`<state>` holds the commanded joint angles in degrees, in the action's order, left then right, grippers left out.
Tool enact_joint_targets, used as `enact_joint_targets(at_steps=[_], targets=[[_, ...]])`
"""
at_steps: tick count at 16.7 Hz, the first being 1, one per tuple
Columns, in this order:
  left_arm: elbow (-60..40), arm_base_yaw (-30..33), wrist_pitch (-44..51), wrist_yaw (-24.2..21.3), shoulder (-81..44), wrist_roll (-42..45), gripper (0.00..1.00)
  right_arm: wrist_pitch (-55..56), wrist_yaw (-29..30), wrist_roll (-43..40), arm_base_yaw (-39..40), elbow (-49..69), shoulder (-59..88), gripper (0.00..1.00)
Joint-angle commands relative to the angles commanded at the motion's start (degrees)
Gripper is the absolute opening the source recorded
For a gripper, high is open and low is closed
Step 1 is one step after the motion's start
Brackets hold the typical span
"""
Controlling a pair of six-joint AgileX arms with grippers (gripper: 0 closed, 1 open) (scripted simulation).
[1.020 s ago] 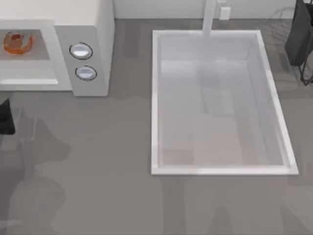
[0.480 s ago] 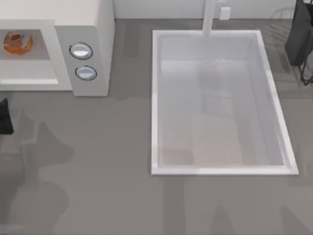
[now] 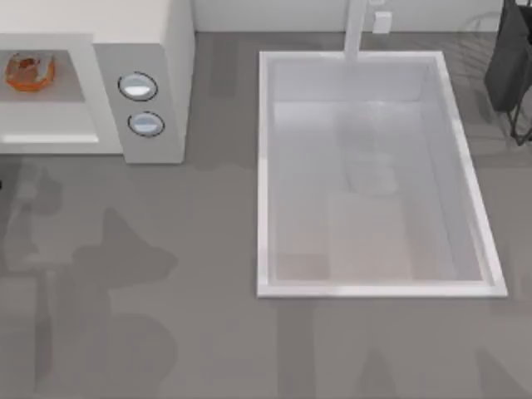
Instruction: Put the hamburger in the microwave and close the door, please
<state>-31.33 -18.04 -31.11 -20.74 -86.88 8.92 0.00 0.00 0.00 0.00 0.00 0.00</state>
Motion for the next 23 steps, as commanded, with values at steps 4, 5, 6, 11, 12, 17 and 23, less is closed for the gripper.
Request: enact_joint_targets(at_steps=[4, 5, 6, 11, 12, 17, 23], targets=[[-2.1, 0.0, 6.3, 0.0, 5.5, -0.1, 1.00, 0.0, 0.0, 0.0, 0.0, 0.0, 0.0, 1.00], [-2.1, 0.0, 6.4, 0.0, 5.6, -0.1, 1.00, 0.0, 0.0, 0.0, 0.0, 0.0, 0.0, 1.00], [-2.1, 0.0, 6.4, 0.0, 5.6, -0.1, 1.00, 0.0, 0.0, 0.0, 0.0, 0.0, 0.0, 1.00], [-1.3, 0.5, 6.7, 0.4, 7.2, -0.3, 1.00, 0.0, 0.0, 0.0, 0.0, 0.0, 0.0, 1.00], [-0.7, 0.9, 7.2, 0.7, 9.0, -0.4, 1.00, 0.0, 0.0, 0.0, 0.0, 0.0, 0.0, 1.00], [5.4, 4.3, 11.7, 4.6, 24.0, -2.1, 1.00, 0.0, 0.0, 0.0, 0.0, 0.0, 0.0, 1.00], [17.1, 10.0, 20.7, 11.4, 50.5, -4.6, 1.00, 0.0, 0.0, 0.0, 0.0, 0.0, 0.0, 1.00]])
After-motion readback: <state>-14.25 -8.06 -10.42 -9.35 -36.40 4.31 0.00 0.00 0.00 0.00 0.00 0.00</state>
